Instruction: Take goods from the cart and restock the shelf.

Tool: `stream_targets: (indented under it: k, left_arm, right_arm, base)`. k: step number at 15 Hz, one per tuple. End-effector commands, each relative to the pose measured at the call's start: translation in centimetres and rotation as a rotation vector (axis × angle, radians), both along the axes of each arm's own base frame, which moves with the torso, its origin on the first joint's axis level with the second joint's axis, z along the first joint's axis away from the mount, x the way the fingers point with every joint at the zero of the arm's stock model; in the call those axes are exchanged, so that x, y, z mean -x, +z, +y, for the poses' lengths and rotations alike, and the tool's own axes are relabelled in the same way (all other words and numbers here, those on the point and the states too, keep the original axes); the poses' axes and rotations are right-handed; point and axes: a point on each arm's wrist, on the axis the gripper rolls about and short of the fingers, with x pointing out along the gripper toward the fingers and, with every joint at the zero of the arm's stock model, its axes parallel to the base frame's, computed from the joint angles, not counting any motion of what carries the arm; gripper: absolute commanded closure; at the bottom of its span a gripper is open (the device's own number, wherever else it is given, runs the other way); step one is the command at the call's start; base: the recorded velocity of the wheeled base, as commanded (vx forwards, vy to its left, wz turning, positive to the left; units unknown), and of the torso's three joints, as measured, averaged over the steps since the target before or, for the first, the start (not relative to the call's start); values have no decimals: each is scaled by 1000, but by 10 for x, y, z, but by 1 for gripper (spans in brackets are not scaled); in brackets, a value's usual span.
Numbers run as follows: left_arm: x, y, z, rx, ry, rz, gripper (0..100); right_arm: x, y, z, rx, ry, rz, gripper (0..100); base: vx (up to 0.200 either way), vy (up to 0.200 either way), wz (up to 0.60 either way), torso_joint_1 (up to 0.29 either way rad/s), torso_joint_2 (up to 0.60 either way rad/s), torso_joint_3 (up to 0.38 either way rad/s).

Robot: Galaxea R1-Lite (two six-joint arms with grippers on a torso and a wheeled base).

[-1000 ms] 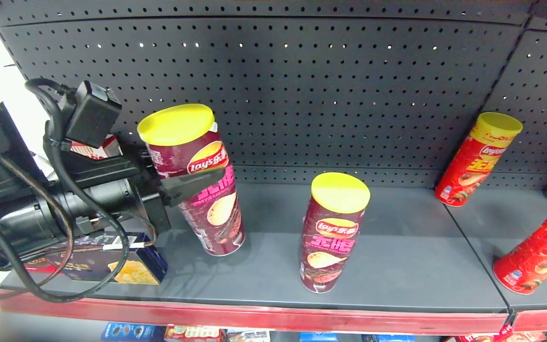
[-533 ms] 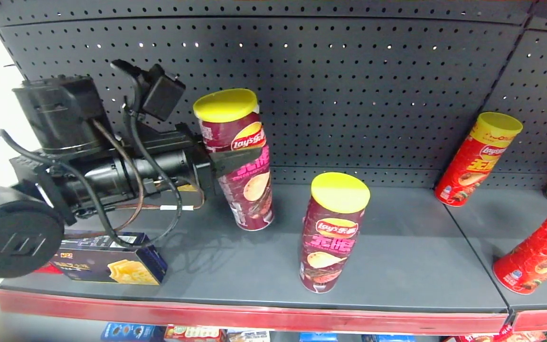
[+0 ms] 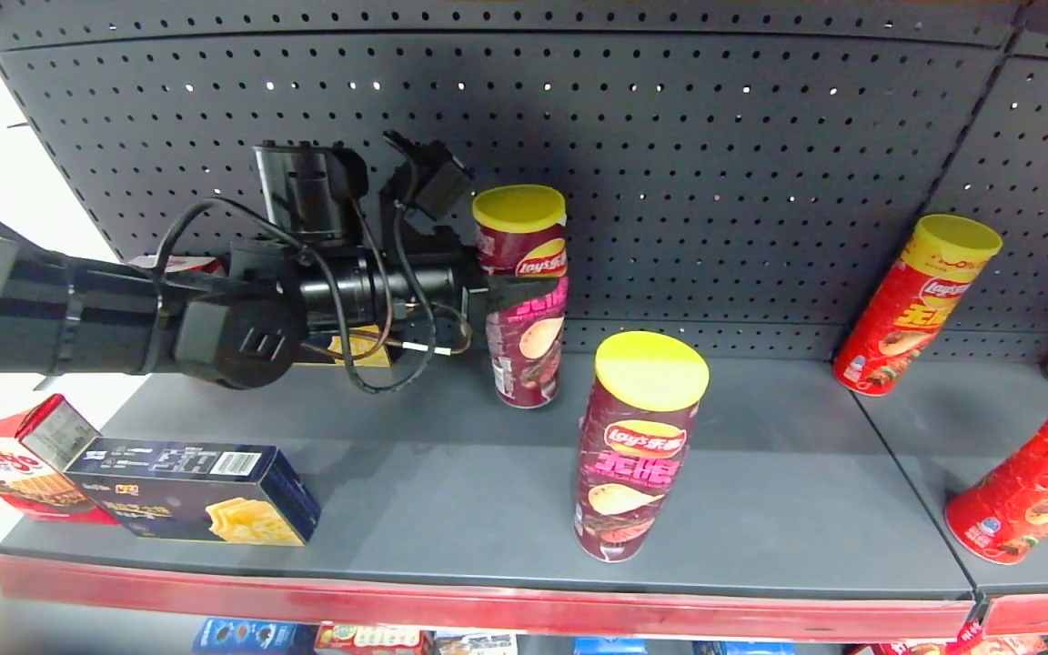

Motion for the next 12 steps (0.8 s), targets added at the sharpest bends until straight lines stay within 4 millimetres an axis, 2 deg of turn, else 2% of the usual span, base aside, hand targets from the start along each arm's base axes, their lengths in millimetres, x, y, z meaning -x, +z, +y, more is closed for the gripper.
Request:
stream_targets:
  k: [1,7,12]
  left_arm:
    - [-24,-17,-10,-17,-10,14,100]
    - [-39,-20,-22,-2,-59,-11,100]
    - [-39,-27,-37,-4,-94,-5,100]
  right_arm:
    - [0,0,0,0,0,4,0]
    - [0,0,0,0,0,4,0]
    - [0,0,0,0,0,4,0]
  base:
    - [0,0,0,0,0,0]
    - [0,0,0,0,0,0]
    - [0,0,0,0,0,0]
